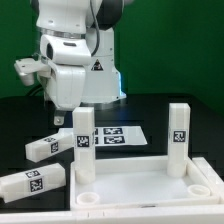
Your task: Assemble desk
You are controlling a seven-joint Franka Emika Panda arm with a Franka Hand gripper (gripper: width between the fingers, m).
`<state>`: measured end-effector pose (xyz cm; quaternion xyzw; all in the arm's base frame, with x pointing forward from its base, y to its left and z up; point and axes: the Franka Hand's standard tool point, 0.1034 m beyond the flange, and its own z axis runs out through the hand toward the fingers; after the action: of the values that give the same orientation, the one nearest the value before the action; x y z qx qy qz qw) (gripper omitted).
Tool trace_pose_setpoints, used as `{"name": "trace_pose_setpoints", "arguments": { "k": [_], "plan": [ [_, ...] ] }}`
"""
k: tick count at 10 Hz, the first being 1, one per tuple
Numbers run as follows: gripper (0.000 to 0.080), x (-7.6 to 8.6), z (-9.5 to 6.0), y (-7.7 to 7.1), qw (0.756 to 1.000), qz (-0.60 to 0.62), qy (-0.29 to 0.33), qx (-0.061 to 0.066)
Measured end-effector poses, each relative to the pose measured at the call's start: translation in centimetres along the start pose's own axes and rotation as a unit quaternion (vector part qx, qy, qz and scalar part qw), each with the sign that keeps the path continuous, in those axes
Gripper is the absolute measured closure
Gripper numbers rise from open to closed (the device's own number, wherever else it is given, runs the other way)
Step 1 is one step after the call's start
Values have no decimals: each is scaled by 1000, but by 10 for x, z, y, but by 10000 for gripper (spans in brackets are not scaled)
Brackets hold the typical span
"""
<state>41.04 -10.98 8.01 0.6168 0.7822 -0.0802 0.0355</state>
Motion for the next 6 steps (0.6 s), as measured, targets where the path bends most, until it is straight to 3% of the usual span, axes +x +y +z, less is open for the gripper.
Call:
{"name": "trace_pose_setpoints", "arguments": {
  "k": [3,5,6],
  "plan": [
    [151,-3,1,-1,994,113,2,2],
    [151,-31,-3,-4,966,259,7,22],
    [151,-35,-4,0,944,328,3,25]
  ]
}}
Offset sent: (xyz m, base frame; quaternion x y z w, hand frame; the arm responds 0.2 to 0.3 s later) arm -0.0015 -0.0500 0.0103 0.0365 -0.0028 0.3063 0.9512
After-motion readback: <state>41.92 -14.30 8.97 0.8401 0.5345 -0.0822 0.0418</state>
